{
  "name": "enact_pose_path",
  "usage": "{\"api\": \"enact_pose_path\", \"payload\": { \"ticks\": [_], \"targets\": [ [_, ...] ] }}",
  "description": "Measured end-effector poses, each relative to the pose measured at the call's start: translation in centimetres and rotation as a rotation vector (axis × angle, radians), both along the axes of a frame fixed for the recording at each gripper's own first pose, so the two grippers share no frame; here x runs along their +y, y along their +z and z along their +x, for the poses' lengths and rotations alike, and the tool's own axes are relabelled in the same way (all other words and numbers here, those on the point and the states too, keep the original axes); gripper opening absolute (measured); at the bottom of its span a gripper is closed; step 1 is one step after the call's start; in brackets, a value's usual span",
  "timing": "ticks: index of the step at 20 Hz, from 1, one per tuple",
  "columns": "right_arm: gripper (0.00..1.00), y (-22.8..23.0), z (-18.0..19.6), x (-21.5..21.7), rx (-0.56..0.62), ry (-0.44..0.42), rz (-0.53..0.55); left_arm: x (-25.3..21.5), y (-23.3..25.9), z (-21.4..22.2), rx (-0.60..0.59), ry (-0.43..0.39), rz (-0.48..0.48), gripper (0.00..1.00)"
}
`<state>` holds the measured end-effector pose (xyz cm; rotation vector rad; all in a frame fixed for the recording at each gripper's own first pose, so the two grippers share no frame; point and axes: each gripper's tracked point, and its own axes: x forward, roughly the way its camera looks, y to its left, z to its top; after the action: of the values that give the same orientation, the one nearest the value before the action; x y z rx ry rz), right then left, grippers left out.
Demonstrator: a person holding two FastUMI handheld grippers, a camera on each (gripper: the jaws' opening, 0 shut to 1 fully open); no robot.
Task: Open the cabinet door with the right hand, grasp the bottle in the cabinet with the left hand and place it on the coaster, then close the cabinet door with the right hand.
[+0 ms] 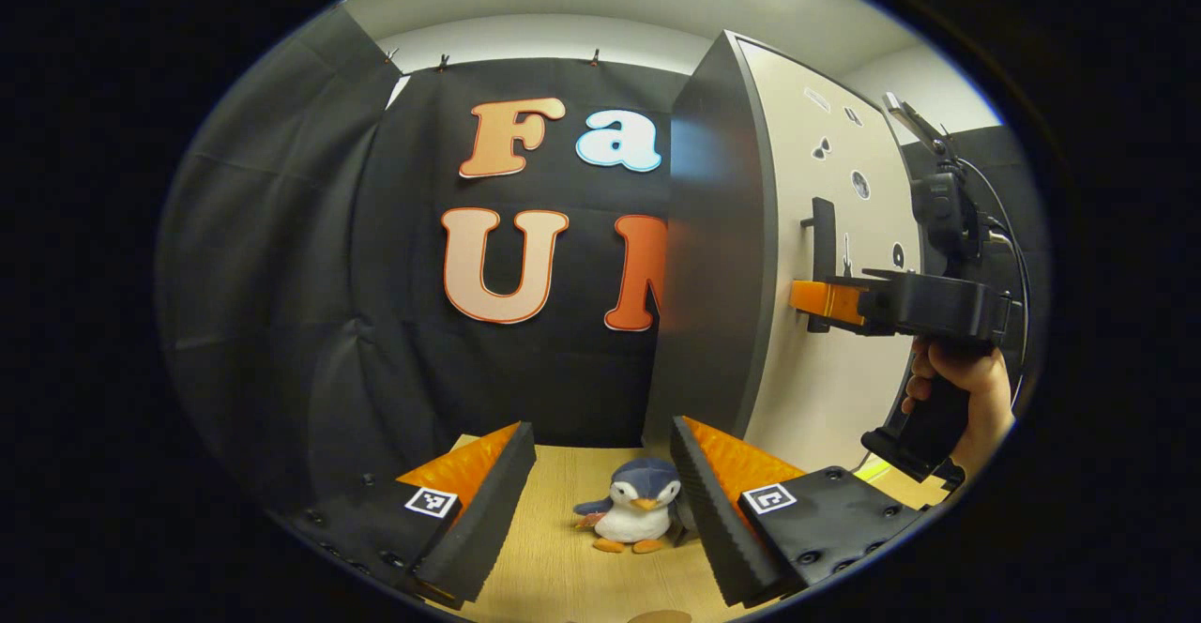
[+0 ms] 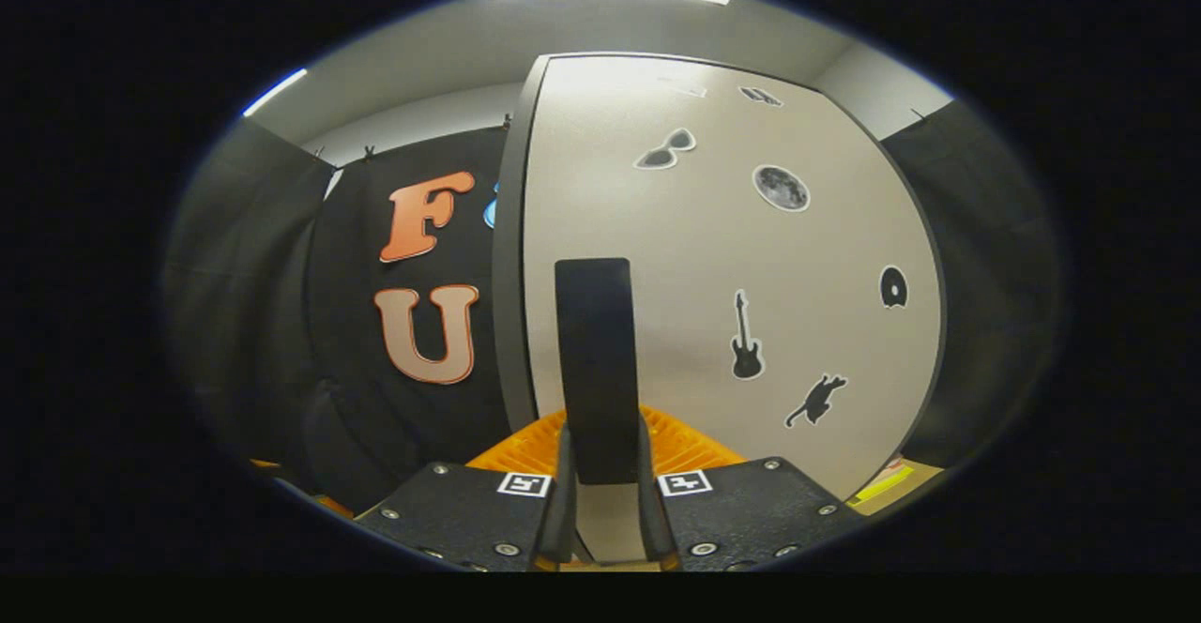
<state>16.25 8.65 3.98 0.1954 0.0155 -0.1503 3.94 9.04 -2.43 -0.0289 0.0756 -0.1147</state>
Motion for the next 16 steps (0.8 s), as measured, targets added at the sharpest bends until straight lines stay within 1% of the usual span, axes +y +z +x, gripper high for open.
{"api": "enact_pose_path", "payload": {
  "ticks": [1, 2, 3, 4, 5, 9, 10, 11, 12, 13, 15, 16],
  "targets": [
    [0.23, 0.0, -0.1, 0.0, 0.001, 0.001, -0.001, 0.1, -0.2, -0.1, 0.005, 0.007, 0.001, 0.96],
    [0.22, 0.0, -0.2, 0.0, 0.002, 0.005, 0.003, 0.1, -0.2, -0.3, 0.006, 0.018, 0.001, 0.94],
    [0.18, 0.0, -0.3, 0.0, -0.001, 0.011, 0.009, 0.2, -0.3, -0.2, 0.007, 0.029, 0.001, 0.96],
    [0.23, 0.1, -0.4, 0.1, -0.004, 0.021, 0.011, 0.3, -0.2, -0.3, 0.008, 0.039, 0.001, 0.95],
    [0.2, 0.2, -0.6, 0.1, -0.008, 0.028, 0.01, 0.3, -0.3, -0.3, 0.007, 0.046, 0.001, 0.94],
    [0.2, 0.6, -2.2, 0.1, -0.03, 0.055, 0.01, -0.3, 0.0, -0.2, 0.006, 0.069, -0.004, 0.94],
    [0.2, 0.5, -2.4, 0.1, -0.032, 0.067, 0.009, -0.5, 0.2, -0.3, 0.005, 0.076, -0.007, 0.96],
    [0.2, 0.6, -3.0, 0.1, -0.036, 0.077, 0.009, -0.8, 0.0, -0.8, 0.002, 0.085, -0.01, 0.96],
    [0.18, 0.6, -3.3, 0.1, -0.037, 0.088, 0.006, -1.1, 0.2, -1.0, -0.001, 0.09, -0.01, 0.94],
    [0.2, 0.7, -3.9, 0.1, -0.04, 0.099, 0.003, -1.5, 0.3, -1.3, -0.002, 0.095, -0.01, 0.94],
    [0.2, 0.8, -5.2, -0.1, -0.047, 0.122, 0.005, -2.3, 0.3, -2.5, -0.009, 0.107, -0.007, 0.94],
    [0.18, 0.7, -6.1, -0.3, -0.052, 0.134, 0.006, -2.7, 0.4, -3.1, -0.014, 0.112, -0.006, 0.95]
  ]
}}
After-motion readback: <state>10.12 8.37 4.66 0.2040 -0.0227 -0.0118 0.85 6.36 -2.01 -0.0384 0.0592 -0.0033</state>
